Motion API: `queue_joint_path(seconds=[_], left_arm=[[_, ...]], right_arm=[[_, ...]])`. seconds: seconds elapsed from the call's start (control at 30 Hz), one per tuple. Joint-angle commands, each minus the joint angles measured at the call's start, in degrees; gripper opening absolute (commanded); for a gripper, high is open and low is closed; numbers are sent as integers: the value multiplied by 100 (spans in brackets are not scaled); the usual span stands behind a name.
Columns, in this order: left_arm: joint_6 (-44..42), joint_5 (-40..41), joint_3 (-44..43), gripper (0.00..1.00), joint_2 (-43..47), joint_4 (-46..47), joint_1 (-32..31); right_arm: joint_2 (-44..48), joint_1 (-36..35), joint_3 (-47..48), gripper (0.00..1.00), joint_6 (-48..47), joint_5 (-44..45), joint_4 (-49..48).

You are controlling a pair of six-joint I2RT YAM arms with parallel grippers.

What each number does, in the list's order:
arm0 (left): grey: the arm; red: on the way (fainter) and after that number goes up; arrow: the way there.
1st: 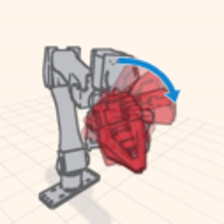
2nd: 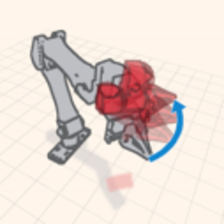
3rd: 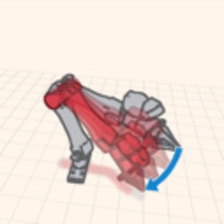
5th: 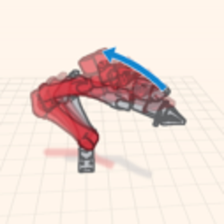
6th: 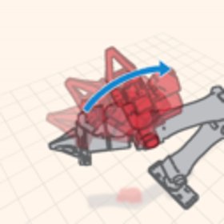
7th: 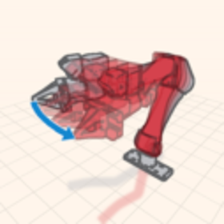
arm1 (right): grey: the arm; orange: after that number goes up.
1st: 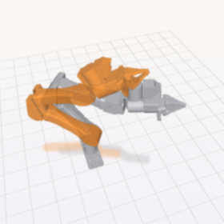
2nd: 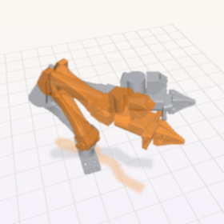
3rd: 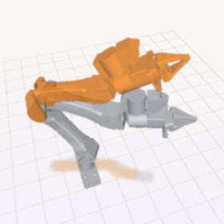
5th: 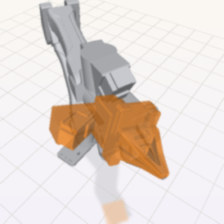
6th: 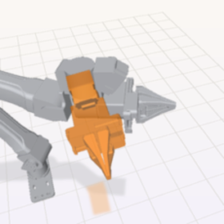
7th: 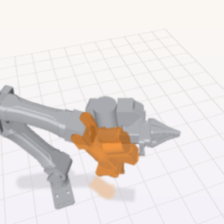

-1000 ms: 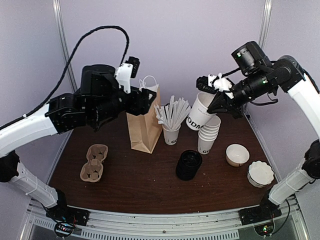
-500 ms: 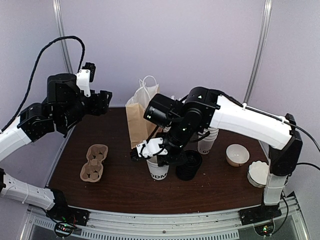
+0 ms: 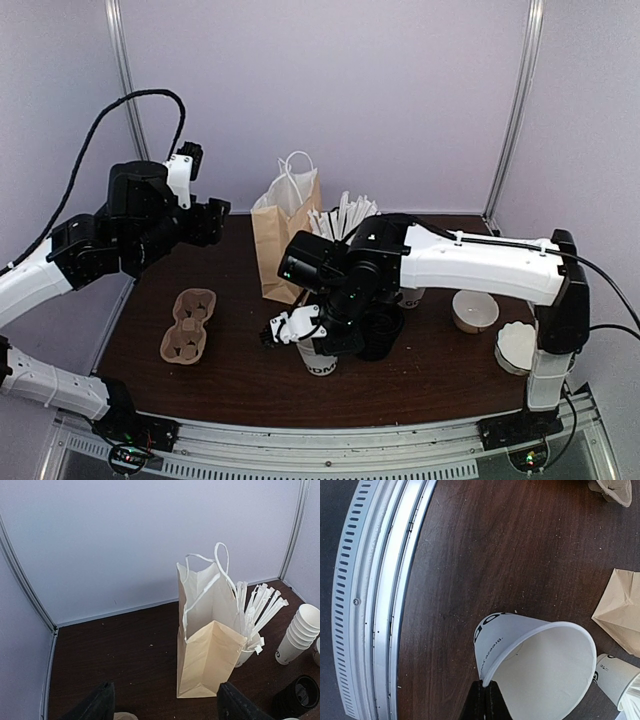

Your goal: Pack the takeout coffee

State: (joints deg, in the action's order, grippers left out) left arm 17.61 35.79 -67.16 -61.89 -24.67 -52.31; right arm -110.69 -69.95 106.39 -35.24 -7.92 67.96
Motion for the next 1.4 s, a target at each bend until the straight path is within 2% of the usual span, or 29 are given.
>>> queue_joint_path(seconds=[0.0, 0.13, 0.47, 0.63, 0.73, 0.8, 0.93, 1.03, 1.2, 1.27, 1.37], left_arm=[[-23, -136, 48, 74, -16, 164, 48], [44, -168, 103, 74, -9, 172, 53], [58, -230, 139, 74, -77, 210, 46], [52, -277, 159, 75, -155, 222, 47], [27, -346, 95, 76, -228, 146, 51], [-110, -424, -48, 79, -305, -6, 53], [-525, -1038, -604, 81, -715, -575, 47], [-623, -1641, -1330, 73, -1275, -1241, 46], [-810, -2519, -2008, 63, -2014, -1741, 37], [-856, -2641, -2372, 63, -2345, -2017, 23], [-884, -2624, -2598, 66, -2649, -2090, -6]], right_arm=[[192, -76, -225, 0, 225, -227, -482], [225, -85, -456, 0, 264, -101, -739], [200, -80, -865, 2, 412, -430, -1005], [214, -84, -845, 30, 438, -309, -992], [306, -81, -672, 42, 431, -264, -744], [611, 0, -478, 46, 312, -288, -430], [1261, 650, -11, 49, 114, -1120, 160], [1739, 1370, 31, 48, 25, -1763, 355], [2791, 2691, -1061, 44, 64, -1921, -25], [3237, 3208, -1647, 41, 81, -2093, -253], [3642, 3370, -2447, 36, -458, -1790, -273]])
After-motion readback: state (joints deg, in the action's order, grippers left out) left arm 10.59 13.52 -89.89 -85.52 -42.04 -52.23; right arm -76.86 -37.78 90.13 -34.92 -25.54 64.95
